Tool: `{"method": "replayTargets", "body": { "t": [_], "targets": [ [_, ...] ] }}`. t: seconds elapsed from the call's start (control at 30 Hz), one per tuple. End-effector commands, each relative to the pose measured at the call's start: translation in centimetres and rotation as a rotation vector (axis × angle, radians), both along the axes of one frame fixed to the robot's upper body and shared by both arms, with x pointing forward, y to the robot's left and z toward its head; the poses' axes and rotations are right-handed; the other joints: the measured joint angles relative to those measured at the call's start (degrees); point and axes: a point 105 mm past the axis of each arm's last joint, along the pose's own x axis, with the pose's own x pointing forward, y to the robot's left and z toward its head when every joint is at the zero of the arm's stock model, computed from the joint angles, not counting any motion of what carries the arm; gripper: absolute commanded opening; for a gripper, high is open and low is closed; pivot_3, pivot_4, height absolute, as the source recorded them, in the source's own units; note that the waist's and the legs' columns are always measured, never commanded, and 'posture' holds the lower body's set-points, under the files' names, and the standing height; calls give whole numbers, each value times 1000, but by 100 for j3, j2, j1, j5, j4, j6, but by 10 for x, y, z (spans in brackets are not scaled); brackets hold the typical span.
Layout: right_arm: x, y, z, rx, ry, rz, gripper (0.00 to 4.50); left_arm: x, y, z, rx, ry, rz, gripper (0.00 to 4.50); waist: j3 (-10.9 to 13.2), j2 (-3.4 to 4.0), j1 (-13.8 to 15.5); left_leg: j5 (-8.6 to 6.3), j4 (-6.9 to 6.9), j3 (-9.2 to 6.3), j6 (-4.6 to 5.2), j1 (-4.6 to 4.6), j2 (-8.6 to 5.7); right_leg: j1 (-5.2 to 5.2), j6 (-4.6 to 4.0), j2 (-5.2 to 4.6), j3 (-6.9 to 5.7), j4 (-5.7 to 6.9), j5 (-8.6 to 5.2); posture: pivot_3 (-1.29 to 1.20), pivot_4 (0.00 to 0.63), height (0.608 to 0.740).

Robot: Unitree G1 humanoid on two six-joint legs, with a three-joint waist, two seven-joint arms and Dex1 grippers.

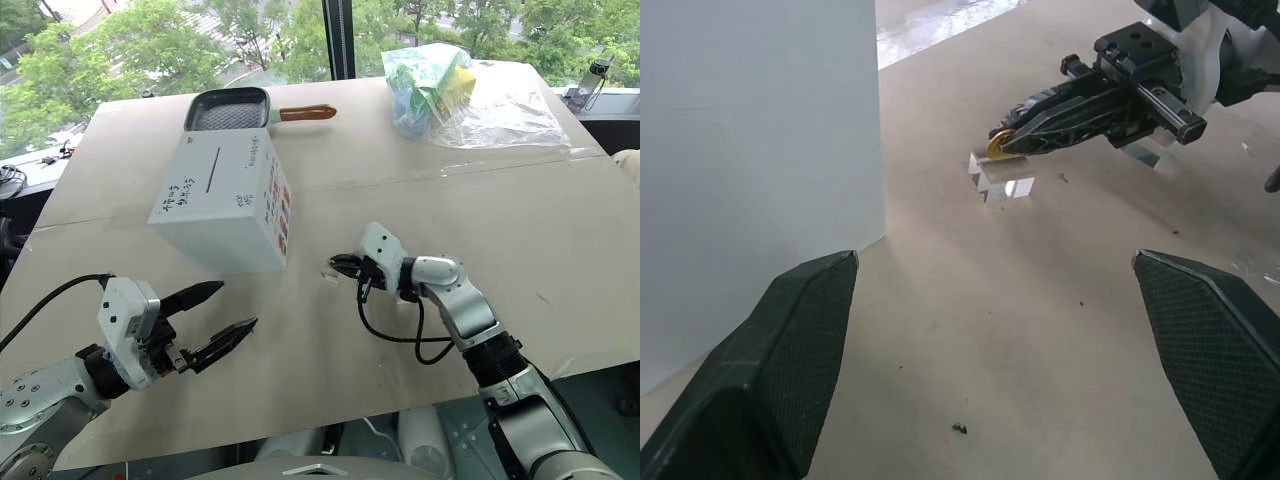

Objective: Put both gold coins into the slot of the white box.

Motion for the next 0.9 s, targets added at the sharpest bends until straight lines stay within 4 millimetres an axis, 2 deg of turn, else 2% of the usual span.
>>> {"method": "replayTargets", "body": {
  "t": [0.03,0.17,0.33,0.57,0.63,0.67,0.77,0.8,0.83,0.87,0.9],
  "targets": [
    [-5,2,27,128,9,25,71,2,-4,10,-36,-52,-14,4500,1,1,0,0,0,-1,0,0,0,0,0,0,0,0,0,0,150,721],
    [-13,6,48,277,104,62,71,6,-11,25,-170,-93,-13,4500,0,-1,1,0,0,-4,0,-1,1,0,0,0,-1,0,0,0,150,721],
    [-37,17,100,595,304,229,71,11,-36,58,-626,-118,-59,4500,0,-1,8,0,2,-11,0,-3,1,1,1,-2,-3,0,1,0,150,721],
    [-65,13,138,797,510,423,71,7,-57,80,-1007,-70,-206,4500,-2,-1,8,0,5,-16,0,-3,-2,1,2,-2,-2,3,2,0,150,721],
    [-68,12,140,798,528,433,0,8,-60,82,-1052,-68,-212,3948,-3,-1,6,0,5,-14,1,-3,-5,2,2,-3,-4,2,2,0,150,721],
    [-69,13,140,796,532,431,0,9,-61,83,-1061,-67,-213,3856,-3,-1,1,0,5,-12,1,-2,-5,2,2,-3,-3,3,2,0,150,721],
    [-71,15,139,794,543,425,0,16,-62,84,-1081,-77,-192,2508,-5,2,-9,0,5,-10,1,1,-4,1,2,0,-2,7,2,0,150,721],
    [-71,16,139,795,545,422,0,18,-64,84,-1086,-73,-194,2208,-5,3,-3,0,5,-11,1,1,-3,1,2,0,-4,7,2,0,150,721],
    [-71,16,139,796,546,419,0,19,-65,84,-1089,-66,-200,1601,-6,2,-3,0,5,-11,1,1,-4,1,2,0,-5,7,2,0,150,721],
    [-70,16,139,796,544,410,0,19,-68,84,-1083,-56,-208,1277,-6,2,-7,0,6,-11,1,0,-4,1,2,0,-5,7,2,0,150,721],
    [-70,16,139,797,543,404,0,20,-69,83,-1078,-50,-212,1152,-6,2,-5,0,6,-9,1,1,-4,1,3,0,-4,7,2,0,150,721]
  ]
}}
